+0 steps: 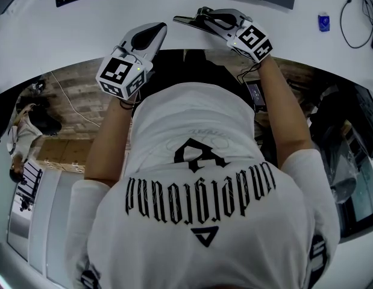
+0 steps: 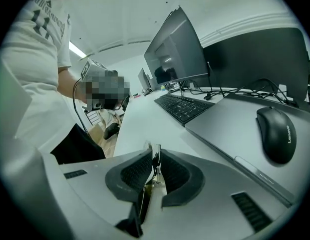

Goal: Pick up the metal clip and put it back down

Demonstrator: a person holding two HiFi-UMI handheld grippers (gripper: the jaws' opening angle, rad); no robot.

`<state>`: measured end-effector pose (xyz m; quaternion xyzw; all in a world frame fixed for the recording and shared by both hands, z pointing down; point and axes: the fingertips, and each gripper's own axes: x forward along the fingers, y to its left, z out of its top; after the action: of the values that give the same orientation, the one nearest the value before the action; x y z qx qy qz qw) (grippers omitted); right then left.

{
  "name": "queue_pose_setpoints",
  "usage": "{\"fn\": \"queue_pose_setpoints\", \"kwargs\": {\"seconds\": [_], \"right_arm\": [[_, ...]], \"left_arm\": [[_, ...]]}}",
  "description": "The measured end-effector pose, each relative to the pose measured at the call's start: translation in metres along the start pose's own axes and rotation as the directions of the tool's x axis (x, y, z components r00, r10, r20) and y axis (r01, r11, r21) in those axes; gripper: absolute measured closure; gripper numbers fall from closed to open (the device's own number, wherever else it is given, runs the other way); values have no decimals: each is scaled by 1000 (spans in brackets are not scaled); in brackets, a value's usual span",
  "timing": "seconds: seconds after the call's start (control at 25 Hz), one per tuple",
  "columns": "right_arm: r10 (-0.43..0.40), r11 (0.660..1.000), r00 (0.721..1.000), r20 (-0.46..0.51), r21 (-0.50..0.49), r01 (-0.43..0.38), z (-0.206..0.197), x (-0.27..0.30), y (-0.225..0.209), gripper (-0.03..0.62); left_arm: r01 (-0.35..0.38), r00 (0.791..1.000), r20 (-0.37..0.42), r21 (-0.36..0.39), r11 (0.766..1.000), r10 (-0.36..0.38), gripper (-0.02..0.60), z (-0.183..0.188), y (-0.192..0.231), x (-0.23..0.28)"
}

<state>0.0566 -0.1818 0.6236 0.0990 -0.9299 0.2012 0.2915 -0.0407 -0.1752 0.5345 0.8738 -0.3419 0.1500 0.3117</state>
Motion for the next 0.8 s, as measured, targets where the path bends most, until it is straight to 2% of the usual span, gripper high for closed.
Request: {"fn": "queue_pose_setpoints", "kwargs": {"seconds": [0.2,0.48,0.8], "right_arm": [[-19,999,1000,-6,-32,19,-1,3,-6,553],[-36,999,999,11,-18,37,2,0,-8,524],[-86,996,996,21,-35,86,7,-21,-6,493]], "left_arm": [[5,1000,9,3,1000,-5,568,5,3,1],[8,1000,2,5,1000,-8,568,3,2,1],[3,999,50,24,1000,-4,568,11,-14,-1]]}}
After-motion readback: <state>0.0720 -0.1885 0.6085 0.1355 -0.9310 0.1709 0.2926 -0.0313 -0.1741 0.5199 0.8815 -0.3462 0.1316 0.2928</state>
